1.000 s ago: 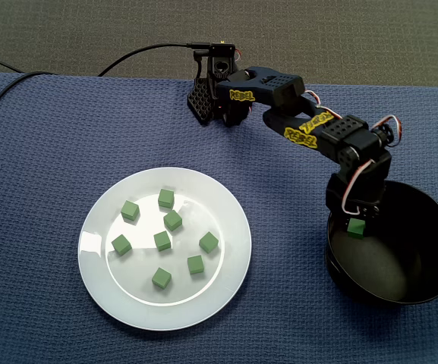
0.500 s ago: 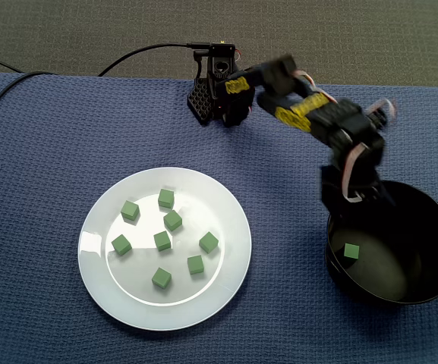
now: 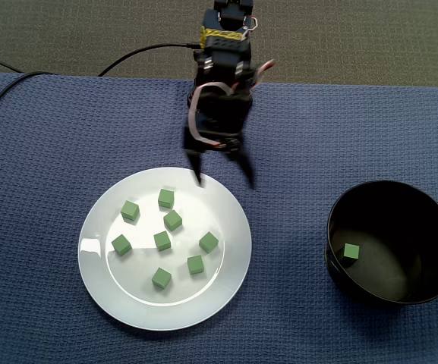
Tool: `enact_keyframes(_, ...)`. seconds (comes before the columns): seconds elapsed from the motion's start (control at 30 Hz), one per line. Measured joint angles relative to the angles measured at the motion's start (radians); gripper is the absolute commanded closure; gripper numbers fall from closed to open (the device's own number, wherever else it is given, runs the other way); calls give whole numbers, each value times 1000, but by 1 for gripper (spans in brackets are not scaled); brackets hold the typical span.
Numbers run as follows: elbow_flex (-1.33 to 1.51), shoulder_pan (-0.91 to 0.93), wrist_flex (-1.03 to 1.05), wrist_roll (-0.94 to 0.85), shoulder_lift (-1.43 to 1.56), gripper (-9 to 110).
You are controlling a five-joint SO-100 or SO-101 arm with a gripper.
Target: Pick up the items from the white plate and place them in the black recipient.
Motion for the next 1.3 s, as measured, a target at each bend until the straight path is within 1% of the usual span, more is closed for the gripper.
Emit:
enact_keyframes(0.17,186,176,-84,-187,0,68)
enact_keyframes(0.27,276,232,-178,-264,-23,68)
enact_keyframes(0.4,350,316,-272,-334,-74,68)
enact_keyframes(0.53,423,351,-410,-377,-121,69)
enact_keyframes(0.67,459,382,-486,-385,-179,70)
enact_keyframes(0.9,545,373,-592,-385,-218,72)
enact_keyframes(1.1,646,370,-680,-385,-219,79)
enact_keyframes(1.3,684,348,-746,-374,-216,82)
